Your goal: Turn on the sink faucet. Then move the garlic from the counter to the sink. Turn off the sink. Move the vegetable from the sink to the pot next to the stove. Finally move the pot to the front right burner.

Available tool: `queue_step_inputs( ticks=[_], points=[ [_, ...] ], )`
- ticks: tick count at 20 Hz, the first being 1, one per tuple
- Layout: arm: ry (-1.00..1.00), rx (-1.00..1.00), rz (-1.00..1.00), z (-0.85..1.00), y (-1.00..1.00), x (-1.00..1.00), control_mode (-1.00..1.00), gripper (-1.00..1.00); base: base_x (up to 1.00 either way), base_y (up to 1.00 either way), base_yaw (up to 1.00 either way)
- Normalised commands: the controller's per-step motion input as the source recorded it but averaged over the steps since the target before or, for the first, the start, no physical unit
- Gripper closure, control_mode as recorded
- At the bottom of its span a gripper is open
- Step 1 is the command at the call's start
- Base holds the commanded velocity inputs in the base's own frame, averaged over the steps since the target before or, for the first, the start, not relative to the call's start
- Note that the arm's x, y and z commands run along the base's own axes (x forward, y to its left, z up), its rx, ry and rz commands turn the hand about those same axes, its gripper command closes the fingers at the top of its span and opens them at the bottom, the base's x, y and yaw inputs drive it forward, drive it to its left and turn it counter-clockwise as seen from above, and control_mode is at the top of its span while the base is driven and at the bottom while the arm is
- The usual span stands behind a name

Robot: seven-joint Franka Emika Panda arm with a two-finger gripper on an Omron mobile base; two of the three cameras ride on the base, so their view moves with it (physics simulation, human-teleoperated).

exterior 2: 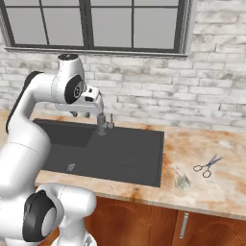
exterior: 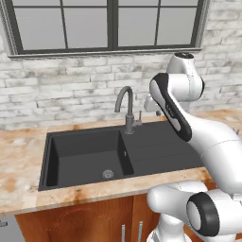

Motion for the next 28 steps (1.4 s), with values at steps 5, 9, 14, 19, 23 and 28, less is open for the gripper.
queue_step_inputs(
  ticks=[5,9,14,19,23,28],
  points=[
    [-0.02,0.02,0.00,-0.15,-0.19,0.03,-1.00,-1.00,0.00,0.00,0.00],
    [-0.05,0.09,0.10,-0.25,-0.59,0.08,-1.00,-1.00,0.00,0.00,0.00],
    [-0.14,0.06,0.26,-0.31,-0.32,0.07,-1.00,-1.00,0.00,0.00,0.00],
    [-0.09,0.01,0.27,-0.29,-0.02,0.31,-1.00,-1.00,0.00,0.00,0.00],
    [-0.06,0.03,0.23,-0.33,-0.01,0.65,-1.00,-1.00,0.00,0.00,0.00],
    [-0.01,0.05,0.18,-0.19,0.00,0.78,-1.00,-1.00,0.00,0.00,0.00]
  ],
)
